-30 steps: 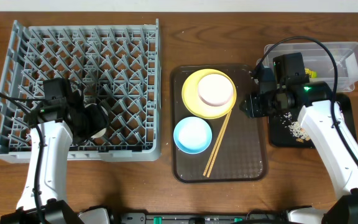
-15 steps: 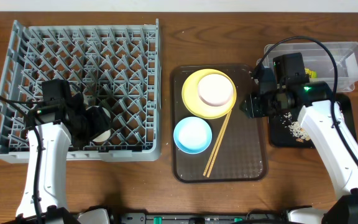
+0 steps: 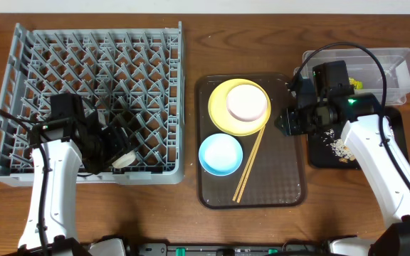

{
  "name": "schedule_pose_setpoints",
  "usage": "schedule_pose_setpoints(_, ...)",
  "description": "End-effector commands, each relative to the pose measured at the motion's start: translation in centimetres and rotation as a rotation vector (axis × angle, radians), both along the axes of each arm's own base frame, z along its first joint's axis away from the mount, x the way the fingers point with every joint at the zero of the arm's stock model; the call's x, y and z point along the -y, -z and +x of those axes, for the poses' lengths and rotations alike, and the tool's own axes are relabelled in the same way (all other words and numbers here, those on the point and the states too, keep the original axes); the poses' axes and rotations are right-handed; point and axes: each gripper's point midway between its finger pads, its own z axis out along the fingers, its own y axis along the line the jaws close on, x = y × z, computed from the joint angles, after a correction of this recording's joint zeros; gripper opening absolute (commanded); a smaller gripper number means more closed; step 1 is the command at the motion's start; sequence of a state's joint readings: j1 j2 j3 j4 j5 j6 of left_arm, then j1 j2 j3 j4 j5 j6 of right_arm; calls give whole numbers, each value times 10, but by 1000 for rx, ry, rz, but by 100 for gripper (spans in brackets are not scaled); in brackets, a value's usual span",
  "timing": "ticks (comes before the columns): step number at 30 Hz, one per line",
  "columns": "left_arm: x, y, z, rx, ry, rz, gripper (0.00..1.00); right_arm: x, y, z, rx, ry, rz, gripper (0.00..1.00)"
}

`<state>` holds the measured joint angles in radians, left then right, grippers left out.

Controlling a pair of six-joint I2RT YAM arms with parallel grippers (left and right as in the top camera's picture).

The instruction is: Sort waste into correct bins and load items into the dishwasher rack

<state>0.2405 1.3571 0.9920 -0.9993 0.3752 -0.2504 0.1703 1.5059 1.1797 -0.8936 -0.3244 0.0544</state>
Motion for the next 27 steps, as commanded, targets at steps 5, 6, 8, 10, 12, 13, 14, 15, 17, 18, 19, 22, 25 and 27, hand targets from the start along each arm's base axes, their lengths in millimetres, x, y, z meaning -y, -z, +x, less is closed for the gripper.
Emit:
schedule_pose_setpoints(5, -7, 9, -10, -56, -22, 33, 29, 4, -6, 2, 17, 5, 1, 42)
schedule_pose_setpoints(6, -7, 9, -10, -56, -22, 33, 28, 4, -6, 2, 17, 5, 1, 41)
schedule_pose_setpoints(8, -7, 9, -10, -56, -22, 32, 24, 4, -6, 2, 15, 5, 1, 41)
schedule_pose_setpoints(10, -6, 9, -11, -57, -22, 28, 20, 4, -6, 1, 14, 5, 0, 42)
schedule_pose_setpoints(12, -1, 7, -11, -56, -19, 3, 19, 4, -6, 1, 14, 5, 0, 42)
schedule_pose_setpoints(13, 1, 6, -11, -53, -18, -14, 15, 4, -6, 1, 14, 5, 0, 42)
schedule_pose_setpoints(14, 3, 6, -10, -51, -17, -23, 13, 4, -6, 1, 14, 5, 0, 42)
schedule_pose_setpoints(15, 3, 5, -10, -51, -17, -25, 11, 4, -6, 1, 14, 5, 0, 42)
schedule_pose_setpoints(17, 3, 4, -10, -48, -16, -24, 10, 4, -6, 1, 14, 5, 0, 42)
schedule_pose_setpoints(18, 3, 4, -9, -47, -16, -23, 10, 4, -6, 1, 13, 5, 0, 42)
schedule_pose_setpoints(19, 3, 4, -9, -46, -16, -23, 10, 4, -6, 1, 13, 5, 0, 42)
schedule_pose_setpoints(22, 3, 4, -9, -45, -16, -22, 10, 4, -5, 1, 11, 5, -1, 42)
schedule_pose_setpoints(25, 1, 4, -6, -35, -17, -13, 11, 4, -5, 0, 10, 5, 0, 42)
schedule_pose_setpoints(27, -3, 4, -4, -26, -19, 7, 11, 4, -5, 0, 10, 5, 0, 42)
